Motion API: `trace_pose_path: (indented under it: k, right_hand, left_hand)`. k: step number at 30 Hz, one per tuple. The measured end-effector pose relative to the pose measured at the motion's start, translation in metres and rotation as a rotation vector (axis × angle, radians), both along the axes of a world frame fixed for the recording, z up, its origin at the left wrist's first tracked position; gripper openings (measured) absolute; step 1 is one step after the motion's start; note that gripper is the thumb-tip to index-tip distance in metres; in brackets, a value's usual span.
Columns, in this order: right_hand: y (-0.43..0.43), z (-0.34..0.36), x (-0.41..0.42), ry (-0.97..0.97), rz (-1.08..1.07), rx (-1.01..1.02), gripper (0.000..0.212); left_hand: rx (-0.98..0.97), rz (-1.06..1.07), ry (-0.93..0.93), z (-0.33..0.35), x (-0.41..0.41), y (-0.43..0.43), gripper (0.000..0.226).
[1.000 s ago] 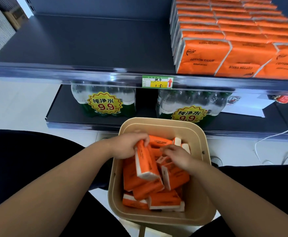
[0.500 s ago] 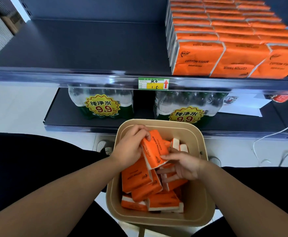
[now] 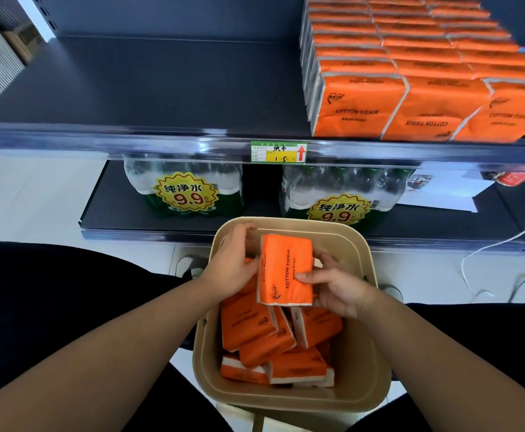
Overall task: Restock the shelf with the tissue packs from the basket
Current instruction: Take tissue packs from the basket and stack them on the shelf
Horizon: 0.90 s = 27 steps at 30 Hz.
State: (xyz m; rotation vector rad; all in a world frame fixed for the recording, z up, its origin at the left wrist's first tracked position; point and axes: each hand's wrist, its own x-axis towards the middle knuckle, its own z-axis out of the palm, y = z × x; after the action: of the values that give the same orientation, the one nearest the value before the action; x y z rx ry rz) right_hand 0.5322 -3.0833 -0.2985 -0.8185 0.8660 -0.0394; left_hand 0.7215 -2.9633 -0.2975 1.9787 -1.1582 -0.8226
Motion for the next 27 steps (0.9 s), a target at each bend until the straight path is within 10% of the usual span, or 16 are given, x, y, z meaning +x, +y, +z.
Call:
trace_pose_path:
  k: [7, 14, 27]
  right_hand:
    - [0.004, -0.005, -0.002, 0.008, 0.117, -0.129, 0.084]
    - [0.004, -0.003, 0.0, 0.019, 0.008, -0.22, 0.044]
    - [-0.008, 0.003, -0.003, -0.026, -0.222, -0.139, 0.03]
  left_hand:
    - [0.199, -0.089, 0.299, 0.004, -0.01, -0.002, 0.033]
    - [0.31, -0.152, 0.19, -0.009, -0.007, -0.002, 0.021]
    - [0.672, -0.579, -0.345, -0.049, -0.018, 0.024, 0.103]
